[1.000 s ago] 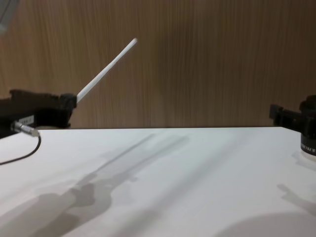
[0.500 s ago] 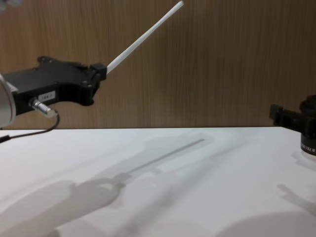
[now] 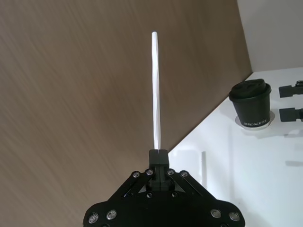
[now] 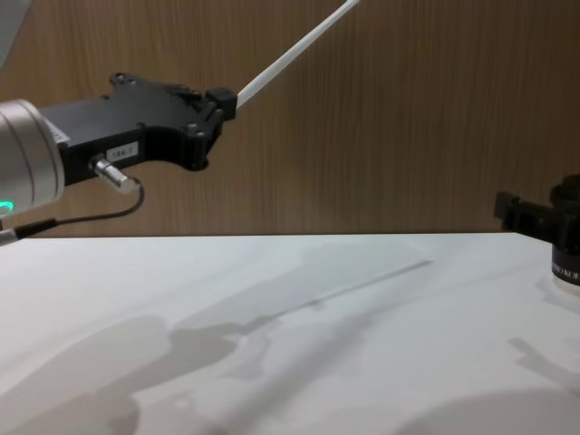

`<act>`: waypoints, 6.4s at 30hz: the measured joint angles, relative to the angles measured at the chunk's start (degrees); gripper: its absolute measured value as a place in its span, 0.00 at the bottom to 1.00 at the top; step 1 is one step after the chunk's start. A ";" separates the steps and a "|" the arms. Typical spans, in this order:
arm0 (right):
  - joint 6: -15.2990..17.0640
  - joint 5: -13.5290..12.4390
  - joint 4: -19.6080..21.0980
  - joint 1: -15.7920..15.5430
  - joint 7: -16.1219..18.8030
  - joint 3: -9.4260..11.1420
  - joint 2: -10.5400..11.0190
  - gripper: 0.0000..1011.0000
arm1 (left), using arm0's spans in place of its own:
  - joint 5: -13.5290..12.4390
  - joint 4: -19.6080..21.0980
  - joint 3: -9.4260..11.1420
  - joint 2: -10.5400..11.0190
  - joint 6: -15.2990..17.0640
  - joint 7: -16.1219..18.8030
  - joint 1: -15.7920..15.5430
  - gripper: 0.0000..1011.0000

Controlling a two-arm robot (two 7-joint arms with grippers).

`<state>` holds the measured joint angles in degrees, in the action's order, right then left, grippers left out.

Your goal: Pick up the straw with one hand, pass it to the other hand, and insert it into the cup.

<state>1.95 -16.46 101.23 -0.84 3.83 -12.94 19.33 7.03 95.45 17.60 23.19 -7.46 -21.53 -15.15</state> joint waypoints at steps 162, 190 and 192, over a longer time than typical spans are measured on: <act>19.61 -40.56 -14.55 27.72 13.50 -0.52 -10.53 0.99 | -0.34 -1.75 1.75 -0.85 -2.50 -2.16 -2.98 0.00; 19.75 -41.08 -14.91 28.63 13.41 -1.14 -10.59 0.29 | -0.34 -1.74 1.75 -0.85 -2.49 -2.16 -2.98 0.00; 19.76 -41.08 -14.92 28.64 13.40 -1.15 -10.59 0.24 | -0.34 -1.74 1.76 -0.85 -2.49 -2.16 -2.98 0.00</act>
<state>21.71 -57.55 86.30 27.80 17.23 -14.09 8.74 6.70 93.70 19.35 22.34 -9.96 -23.69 -18.13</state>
